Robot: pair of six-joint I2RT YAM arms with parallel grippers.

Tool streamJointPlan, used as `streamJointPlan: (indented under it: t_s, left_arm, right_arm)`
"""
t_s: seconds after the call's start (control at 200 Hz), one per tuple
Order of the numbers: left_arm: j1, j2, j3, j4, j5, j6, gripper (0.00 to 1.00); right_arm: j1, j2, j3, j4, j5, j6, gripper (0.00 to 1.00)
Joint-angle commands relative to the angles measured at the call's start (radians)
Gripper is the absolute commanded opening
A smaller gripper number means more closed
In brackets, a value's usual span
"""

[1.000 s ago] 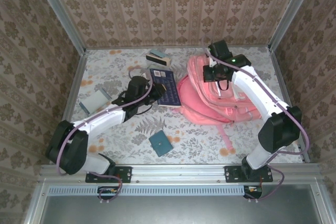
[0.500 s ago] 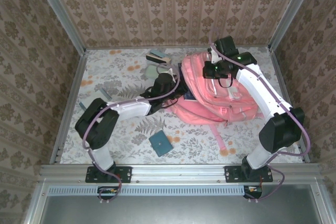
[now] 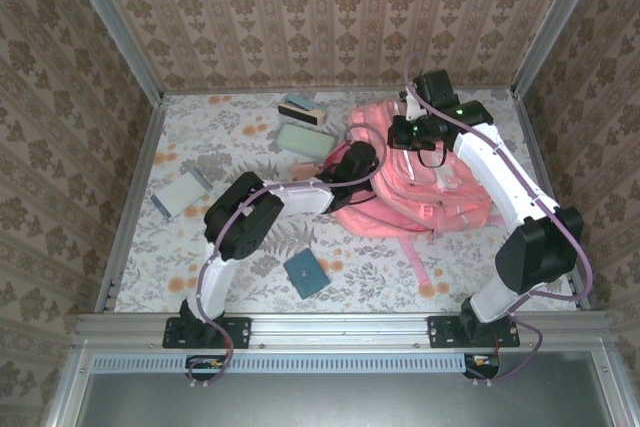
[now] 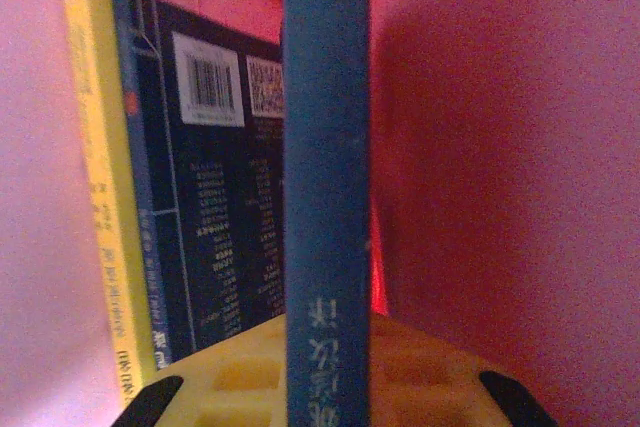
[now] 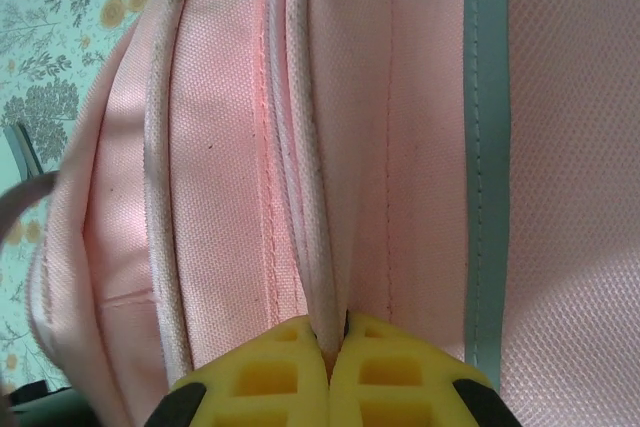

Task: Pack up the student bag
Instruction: Place the book in the student bag.

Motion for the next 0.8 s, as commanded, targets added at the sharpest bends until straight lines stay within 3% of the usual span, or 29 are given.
streamJointPlan:
  t_s: [0.0,0.115,0.2,0.255,0.38,0.585,0.795]
  left_arm:
    - [-0.035,0.045,0.133,-0.164,-0.027,0.035,0.0]
    - [-0.058,0.096,0.252,-0.306,-0.029,0.088,0.12]
    - [-0.07,0.109,0.299,-0.386,-0.039,0.113,0.38]
    - [-0.07,0.108,0.302,-0.418,-0.045,0.116,0.49]
    - [-0.059,0.063,0.242,-0.415,-0.066,0.11,0.64]
    - [-0.045,-0.045,0.146,-0.439,-0.112,0.165,0.77]
    - [-0.023,-0.147,0.043,-0.449,-0.127,0.198,0.75]
  right_arm:
    - [0.005,-0.054,0.002,0.095,-0.078,0.026,0.0]
    - [0.005,-0.056,-0.001,0.094,-0.074,0.024,0.0]
    - [0.005,-0.057,-0.002,0.09,-0.065,0.017,0.0]
    - [0.004,-0.058,-0.003,0.089,-0.059,0.014,0.0]
    - [0.003,-0.06,-0.015,0.09,-0.048,0.01,0.0]
    - [-0.005,-0.065,-0.035,0.097,-0.043,0.007,0.0]
    - [-0.009,-0.066,-0.055,0.102,-0.038,-0.004,0.0]
